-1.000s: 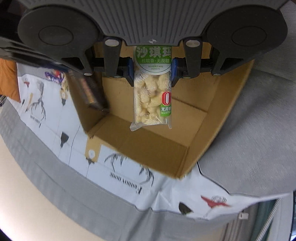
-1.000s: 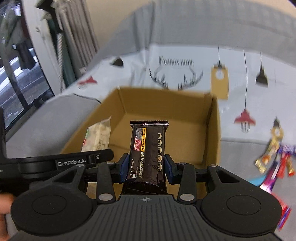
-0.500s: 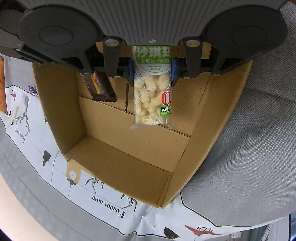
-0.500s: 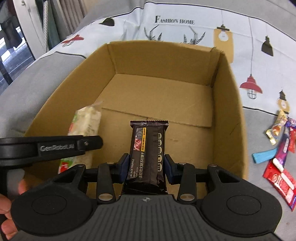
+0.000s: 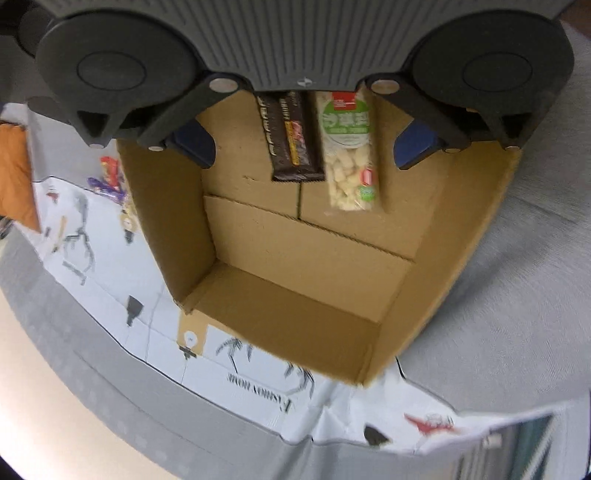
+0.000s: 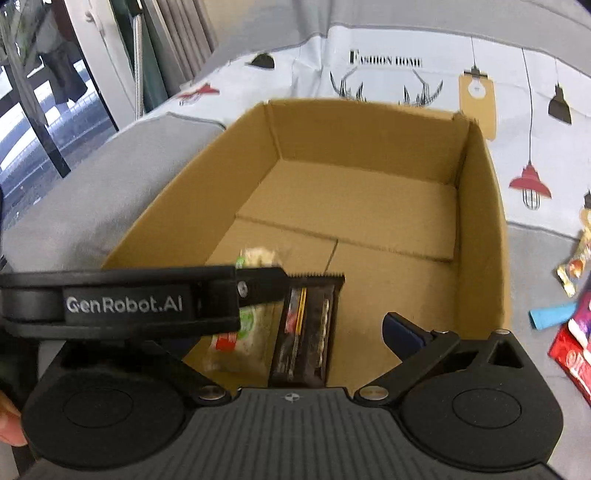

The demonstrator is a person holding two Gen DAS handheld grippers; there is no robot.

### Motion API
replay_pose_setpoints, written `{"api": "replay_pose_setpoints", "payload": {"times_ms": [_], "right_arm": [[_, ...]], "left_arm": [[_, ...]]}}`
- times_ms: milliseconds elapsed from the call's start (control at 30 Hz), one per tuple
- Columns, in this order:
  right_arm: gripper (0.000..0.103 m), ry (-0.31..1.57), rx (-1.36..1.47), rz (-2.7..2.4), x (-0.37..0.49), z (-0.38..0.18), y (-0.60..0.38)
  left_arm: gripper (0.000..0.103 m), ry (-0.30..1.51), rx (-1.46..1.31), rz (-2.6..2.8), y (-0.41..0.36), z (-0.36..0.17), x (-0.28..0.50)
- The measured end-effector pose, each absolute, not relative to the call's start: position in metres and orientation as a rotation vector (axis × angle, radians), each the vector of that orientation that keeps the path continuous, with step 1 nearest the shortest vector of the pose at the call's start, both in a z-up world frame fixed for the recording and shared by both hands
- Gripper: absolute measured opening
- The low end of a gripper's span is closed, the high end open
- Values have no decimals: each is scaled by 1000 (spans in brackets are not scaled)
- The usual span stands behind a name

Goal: Organize snacks
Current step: 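Move both open tools back toward the snack pile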

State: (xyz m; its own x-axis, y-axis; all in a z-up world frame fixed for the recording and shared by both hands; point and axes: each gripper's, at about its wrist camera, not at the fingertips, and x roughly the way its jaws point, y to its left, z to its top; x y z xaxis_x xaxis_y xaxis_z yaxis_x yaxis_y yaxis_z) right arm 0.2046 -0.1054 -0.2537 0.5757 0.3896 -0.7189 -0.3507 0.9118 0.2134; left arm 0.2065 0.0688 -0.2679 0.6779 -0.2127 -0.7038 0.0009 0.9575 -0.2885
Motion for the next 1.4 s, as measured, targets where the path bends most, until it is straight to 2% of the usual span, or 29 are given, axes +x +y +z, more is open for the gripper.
{"api": "replay_pose_setpoints", "payload": {"times_ms": [100, 233, 500, 533, 567, 667, 733, 1067, 1400], "right_arm": [[102, 841, 77, 443, 194, -247, -113], [103, 711, 66, 433, 172, -226, -118], [102, 633, 161, 443, 135, -205, -150], [99, 632, 174, 441, 132, -205, -155], [89, 632, 189, 436, 129, -205, -160], [69, 632, 204, 398, 118, -203, -178], [63, 612, 205, 363, 110, -201, -193], [65, 562, 261, 300, 89, -214, -288], [98, 482, 216, 107, 88, -255, -384]], "left_arm": [[103, 783, -247, -69, 65, -259, 198], [103, 751, -262, -30, 64, -249, 185], [103, 680, -187, -33, 38, -219, 156], [103, 676, -179, -39, 32, -216, 153], [103, 673, -173, -49, 25, -214, 149], [103, 662, -152, -75, 2, -207, 141], [103, 645, -127, -93, -15, -203, 136], [103, 637, 10, -208, -108, -207, 134], [103, 704, 135, -355, -194, -253, 174]]}}
